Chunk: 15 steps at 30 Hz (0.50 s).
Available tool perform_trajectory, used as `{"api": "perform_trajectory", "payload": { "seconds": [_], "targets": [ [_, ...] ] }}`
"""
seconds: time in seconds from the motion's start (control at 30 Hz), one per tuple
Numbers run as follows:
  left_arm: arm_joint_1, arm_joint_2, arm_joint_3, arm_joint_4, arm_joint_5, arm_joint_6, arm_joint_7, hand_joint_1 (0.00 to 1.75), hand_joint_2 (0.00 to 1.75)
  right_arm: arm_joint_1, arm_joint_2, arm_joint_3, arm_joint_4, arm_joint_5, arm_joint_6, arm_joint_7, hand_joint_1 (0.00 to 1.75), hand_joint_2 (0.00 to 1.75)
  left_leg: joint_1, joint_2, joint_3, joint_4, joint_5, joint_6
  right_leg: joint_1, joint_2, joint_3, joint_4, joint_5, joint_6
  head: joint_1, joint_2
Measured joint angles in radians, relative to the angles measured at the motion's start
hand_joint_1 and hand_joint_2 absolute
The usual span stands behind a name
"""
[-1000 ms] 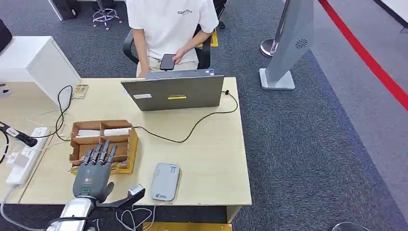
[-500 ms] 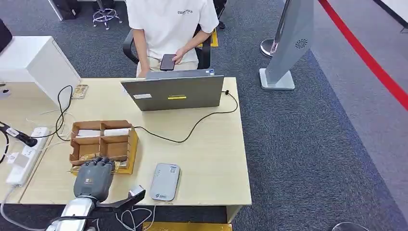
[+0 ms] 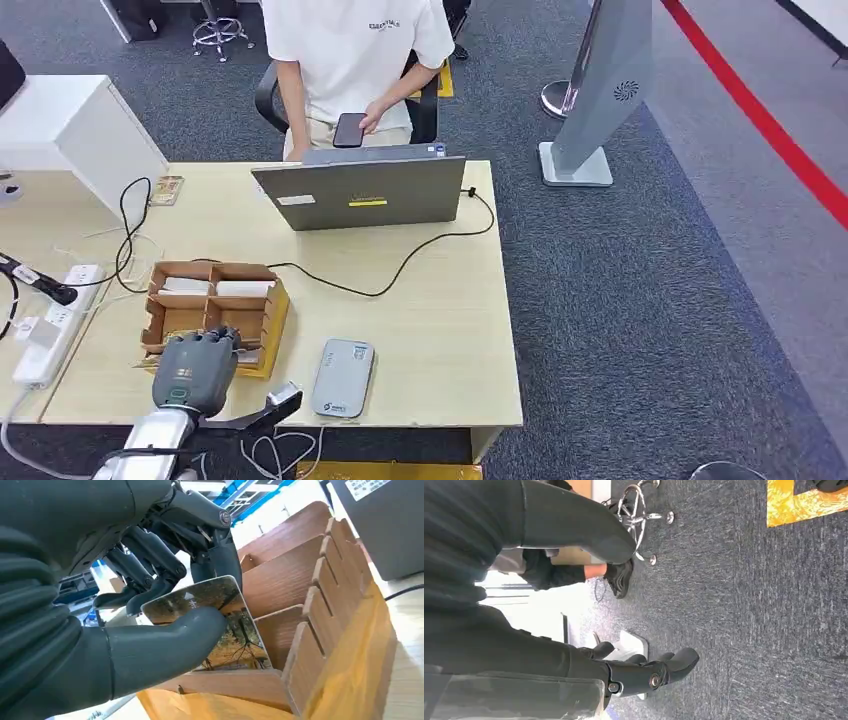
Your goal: Pass the card to the sensor for recognition and then transmit it.
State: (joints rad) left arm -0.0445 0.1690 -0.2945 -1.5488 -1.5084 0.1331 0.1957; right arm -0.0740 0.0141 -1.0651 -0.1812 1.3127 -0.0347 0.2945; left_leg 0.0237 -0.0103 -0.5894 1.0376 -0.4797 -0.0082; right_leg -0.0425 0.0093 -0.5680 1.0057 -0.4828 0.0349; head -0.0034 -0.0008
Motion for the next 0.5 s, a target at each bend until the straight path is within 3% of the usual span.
{"api": "perform_trajectory", "payload": {
  "seconds": [0.23,0.5],
  "targets": [
    [0.0,0.0,0.003,-0.003,-0.001,0.0,0.0,1.75,1.75,0.0,-0.001,0.0,0.0,0.0,0.0,0.001,0.0,1.75,0.0,0.0,0.0,0.0,0.0,0.0,0.0,0.0,0.0,0.0,0.0,0.0,0.0,0.0],
    [-0.015,0.012,0.003,-0.089,-0.005,-0.029,0.0,1.75,1.75,0.001,-0.001,0.0,0.0,-0.004,-0.003,0.009,0.0,1.75,0.0,0.0,0.0,0.0,0.0,0.0,0.0,0.0,0.0,0.0,0.0,0.0,0.0,0.0]
  ]
}}
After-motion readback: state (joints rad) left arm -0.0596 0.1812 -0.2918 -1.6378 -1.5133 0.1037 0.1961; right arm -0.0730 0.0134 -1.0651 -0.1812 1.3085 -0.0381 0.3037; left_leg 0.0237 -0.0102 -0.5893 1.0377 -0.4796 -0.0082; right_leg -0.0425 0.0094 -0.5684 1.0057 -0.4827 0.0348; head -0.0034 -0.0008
